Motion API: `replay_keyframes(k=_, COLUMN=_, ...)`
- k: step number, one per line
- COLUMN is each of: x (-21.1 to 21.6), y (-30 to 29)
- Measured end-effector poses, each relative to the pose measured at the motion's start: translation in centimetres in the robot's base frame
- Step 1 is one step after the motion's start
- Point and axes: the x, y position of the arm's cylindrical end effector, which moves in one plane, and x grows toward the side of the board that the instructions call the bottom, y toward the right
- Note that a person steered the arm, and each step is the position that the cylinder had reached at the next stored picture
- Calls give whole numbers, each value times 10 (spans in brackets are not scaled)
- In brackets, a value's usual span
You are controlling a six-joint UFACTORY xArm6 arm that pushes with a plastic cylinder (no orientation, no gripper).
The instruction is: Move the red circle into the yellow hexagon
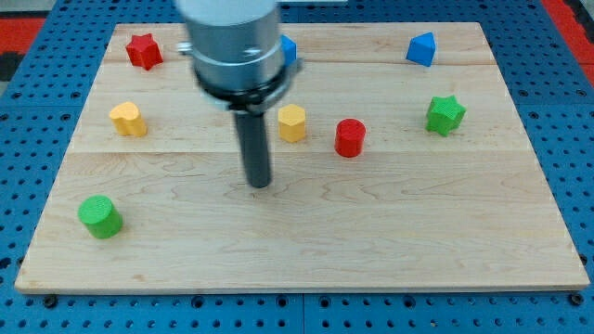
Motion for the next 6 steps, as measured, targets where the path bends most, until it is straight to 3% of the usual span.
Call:
replay_keyframes(k=2, x=-9, y=125)
replay_keyframes(k=3, x=-22, y=151)
replay_keyframes(k=6, x=-68, y=62)
